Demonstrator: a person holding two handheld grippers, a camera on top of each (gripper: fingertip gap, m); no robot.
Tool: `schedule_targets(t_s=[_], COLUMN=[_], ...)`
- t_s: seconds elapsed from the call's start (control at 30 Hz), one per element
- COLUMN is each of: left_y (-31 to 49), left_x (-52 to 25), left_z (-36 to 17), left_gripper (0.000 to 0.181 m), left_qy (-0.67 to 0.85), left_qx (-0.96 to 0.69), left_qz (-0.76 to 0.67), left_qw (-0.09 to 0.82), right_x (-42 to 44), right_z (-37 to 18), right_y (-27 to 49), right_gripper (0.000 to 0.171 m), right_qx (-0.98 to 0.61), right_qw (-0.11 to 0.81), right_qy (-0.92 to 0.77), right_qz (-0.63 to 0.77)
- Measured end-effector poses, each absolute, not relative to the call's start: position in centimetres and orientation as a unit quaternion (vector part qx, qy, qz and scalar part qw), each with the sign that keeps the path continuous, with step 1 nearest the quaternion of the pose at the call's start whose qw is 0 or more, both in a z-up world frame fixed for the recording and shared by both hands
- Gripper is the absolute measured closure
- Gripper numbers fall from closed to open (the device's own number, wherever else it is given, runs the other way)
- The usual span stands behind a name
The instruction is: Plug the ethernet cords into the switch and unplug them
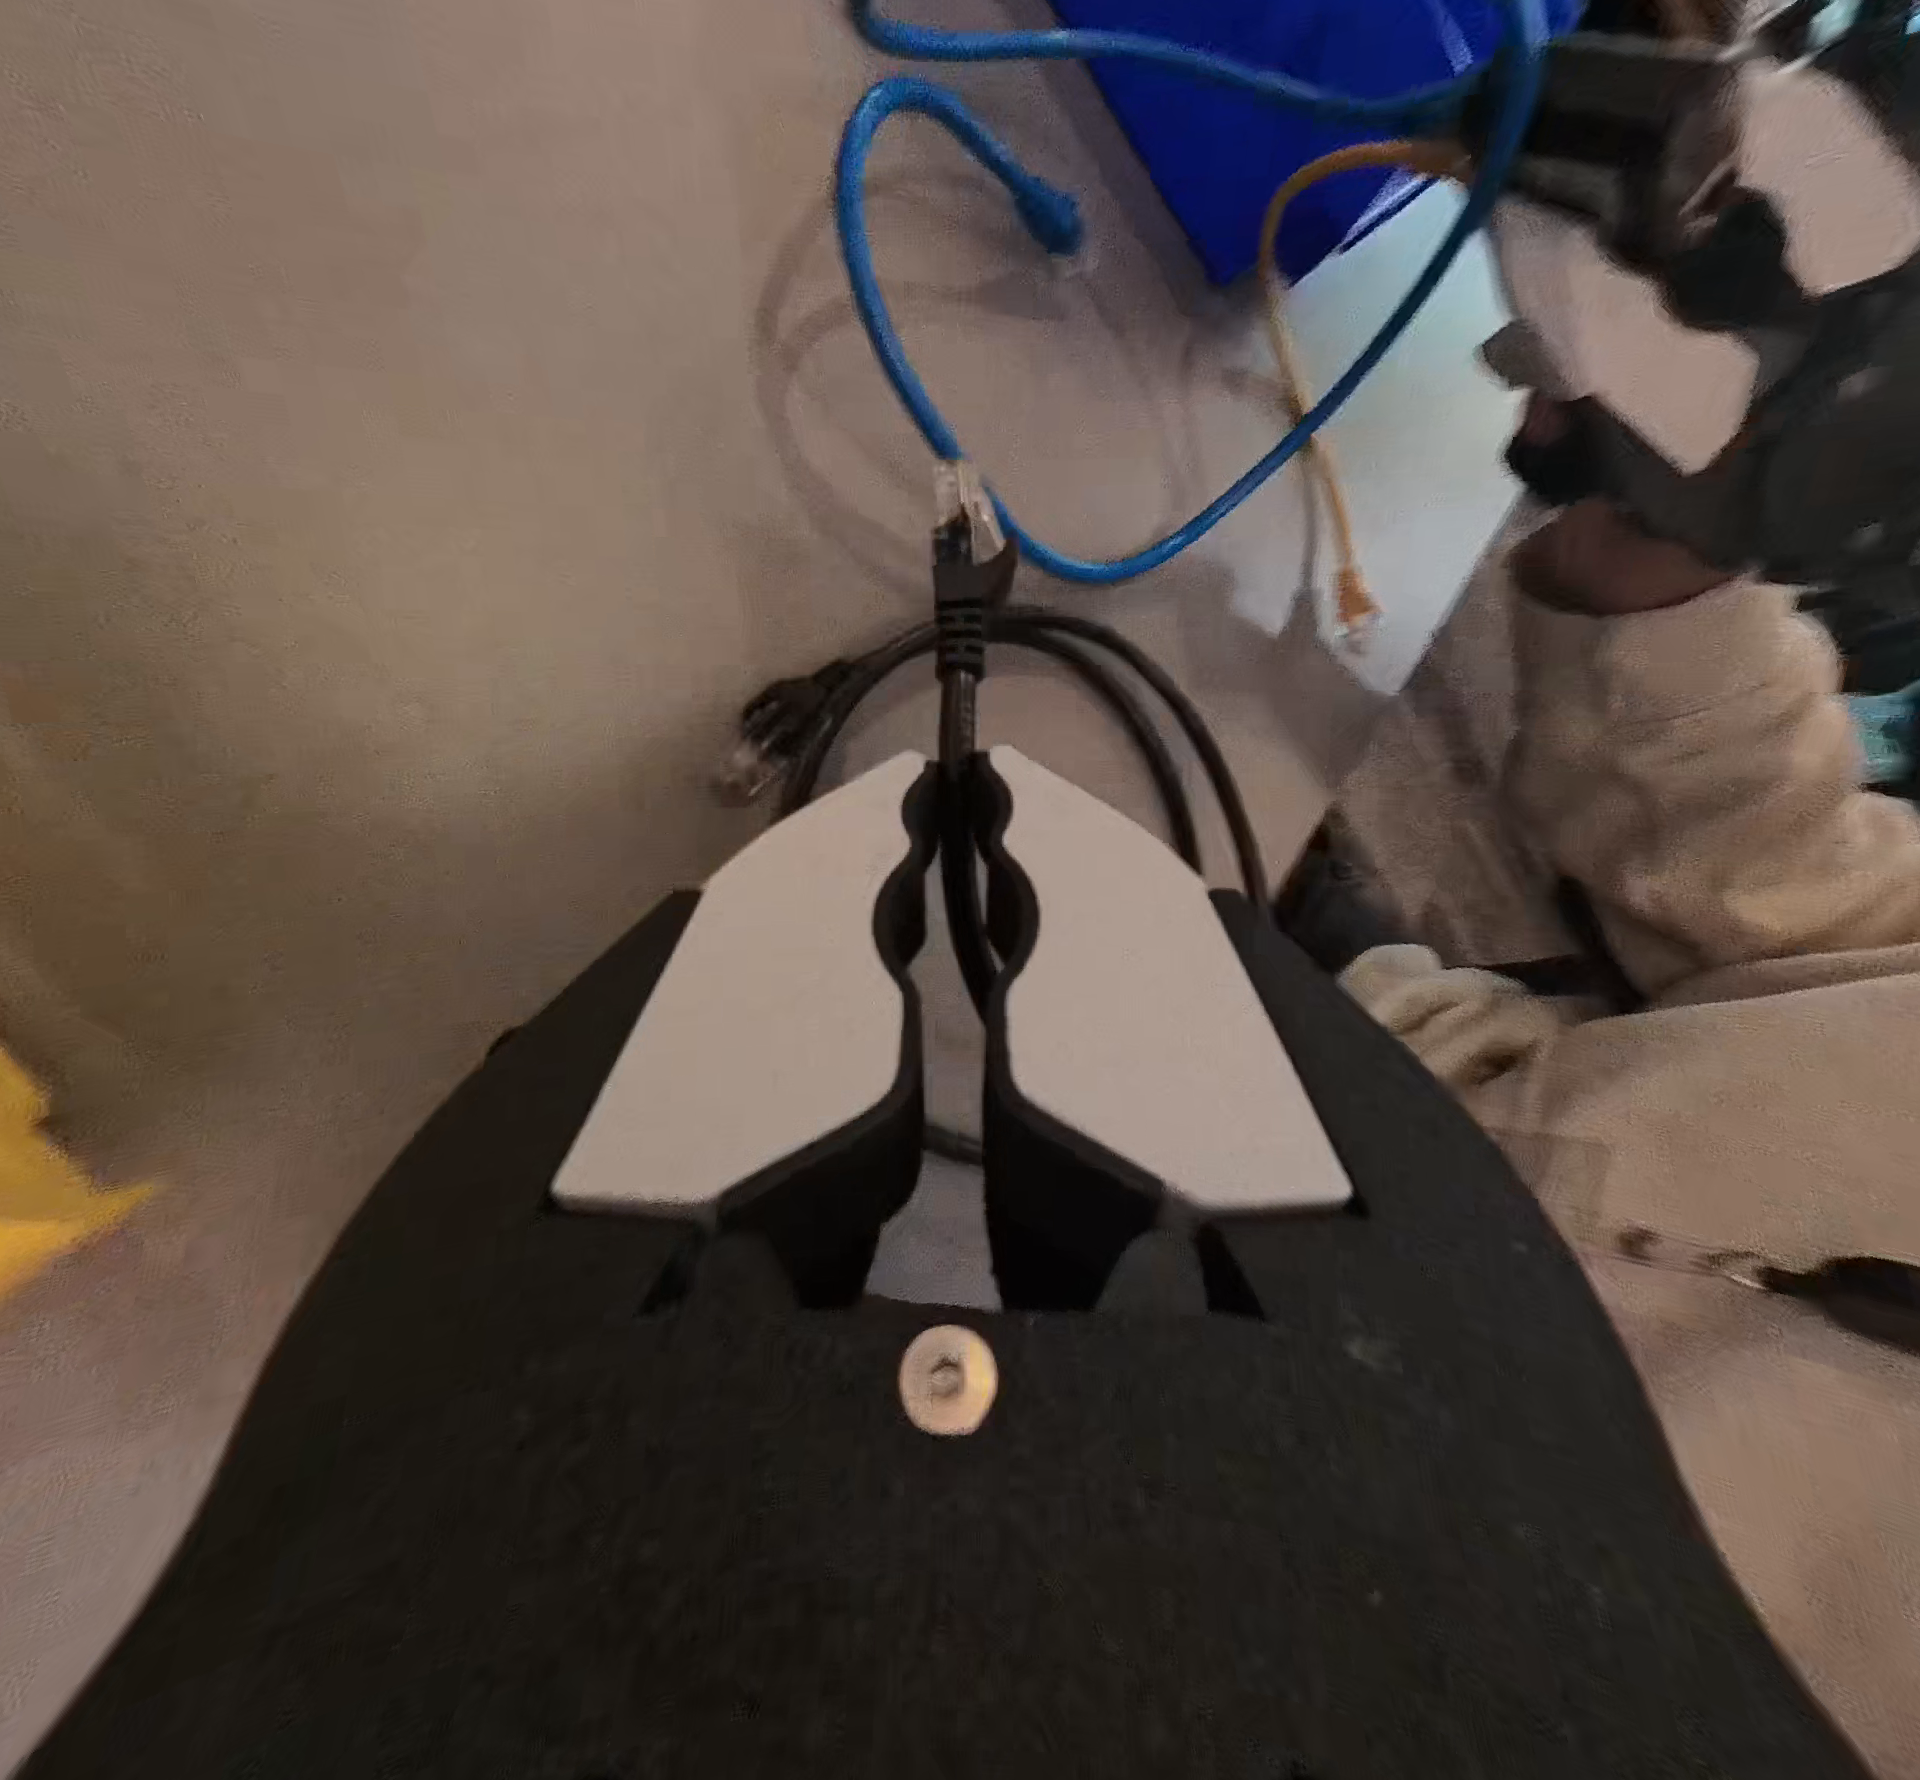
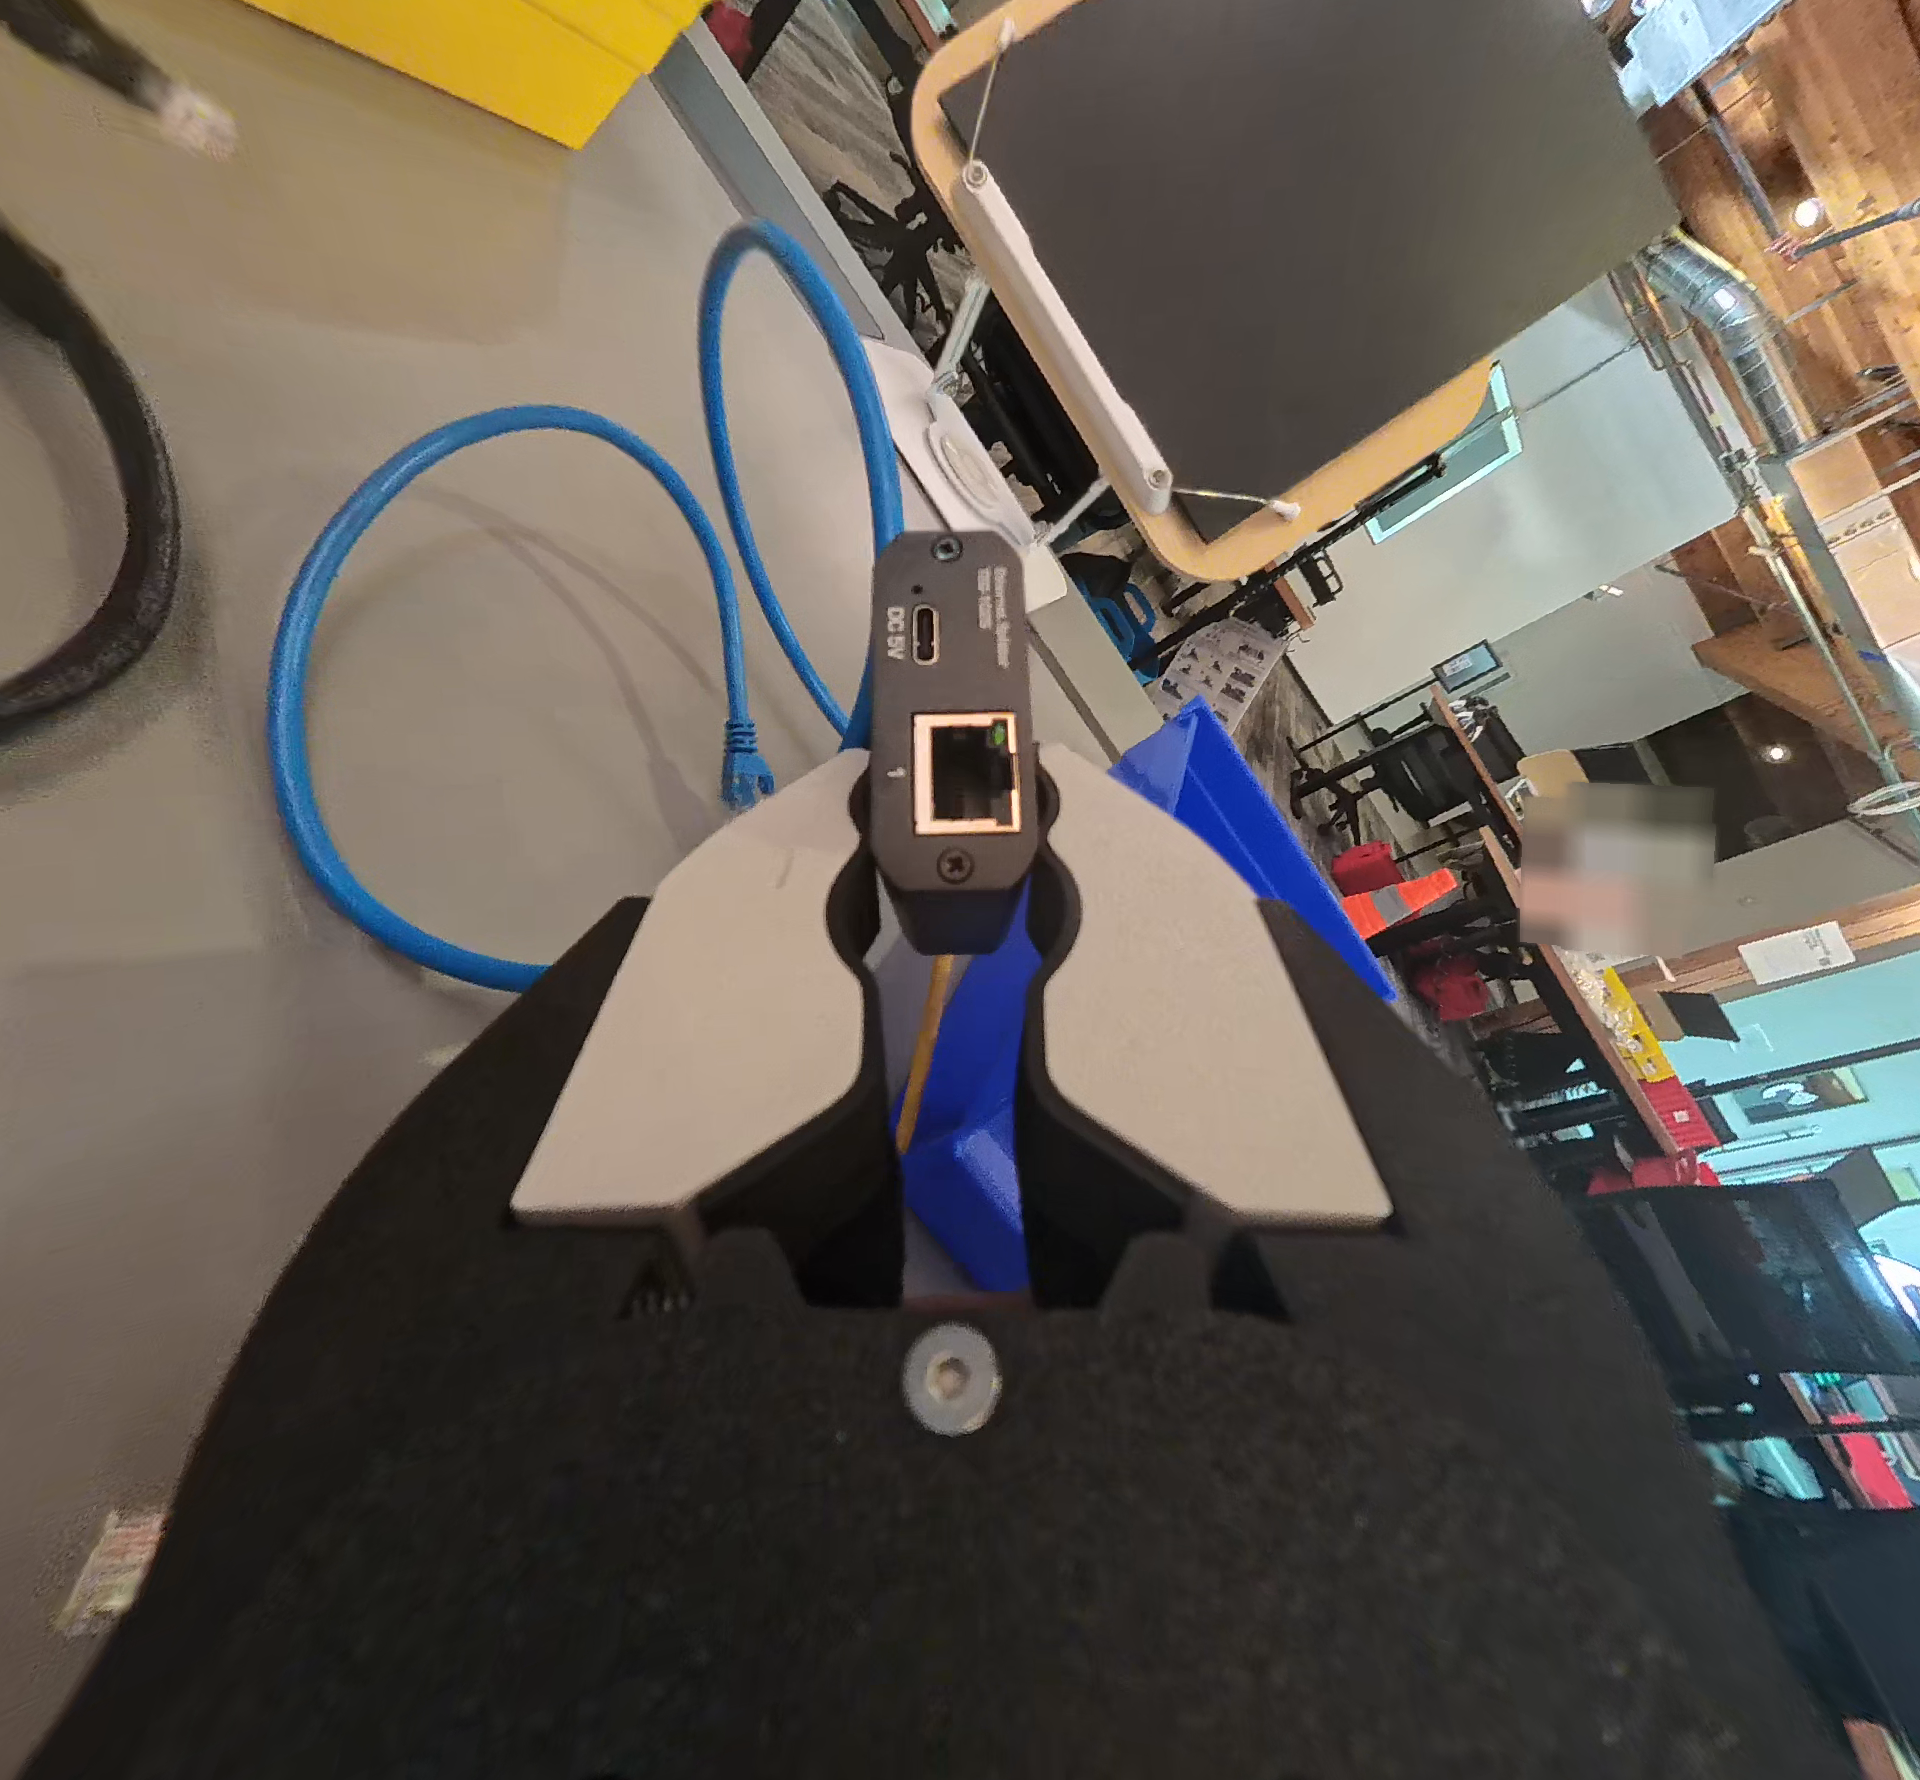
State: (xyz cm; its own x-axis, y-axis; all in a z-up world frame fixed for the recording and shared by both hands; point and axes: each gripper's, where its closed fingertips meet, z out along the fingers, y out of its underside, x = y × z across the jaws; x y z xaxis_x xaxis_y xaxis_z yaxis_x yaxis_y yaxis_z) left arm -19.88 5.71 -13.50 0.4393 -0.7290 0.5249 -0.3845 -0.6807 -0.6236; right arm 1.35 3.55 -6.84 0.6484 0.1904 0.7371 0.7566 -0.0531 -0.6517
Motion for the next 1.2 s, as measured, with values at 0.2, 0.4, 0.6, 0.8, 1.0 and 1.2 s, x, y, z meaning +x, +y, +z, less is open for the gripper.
schedule_targets(t_s=[0.2,0.4,0.6,0.8,1.0,1.2], left_y=[1.7,0.3,0.6,-0.3,-0.5,-0.9], left_x=[-16.6,-13.7,-12.1,-11.2,-10.4,-10.0], left_z=[-6.7,-4.1,-4.5,-5.6,-6.4,-6.9], left_gripper=[0.176,0.176,0.176,0.177,0.177,0.177], left_qy=[0.252,0.217,0.195,0.166,0.122,0.106], left_qx=[-0.733,-0.698,-0.708,-0.708,-0.713,-0.715], left_qz=[-0.624,-0.682,-0.679,-0.685,-0.691,-0.69], left_qw=[0.097,0.003,-0.021,-0.034,-0.022,-0.025], right_x=[-0.4,-4.0,-5.1,-4.5,-3.9,-3.9], right_z=[-7.3,-6.6,-6.5,-6.9,-7.5,-8.3], right_y=[4.9,6.4,6.6,6.5,6.7,6.6], right_gripper=[0.146,0.147,0.147,0.147,0.147,0.147], right_qx=[-0.649,-0.593,-0.585,-0.59,-0.594,-0.591], right_qw=[0.588,0.603,0.602,0.588,0.571,0.548], right_qy=[-0.391,-0.432,-0.441,-0.44,-0.443,-0.458], right_qz=[-0.284,-0.313,-0.317,-0.335,-0.352,-0.375])
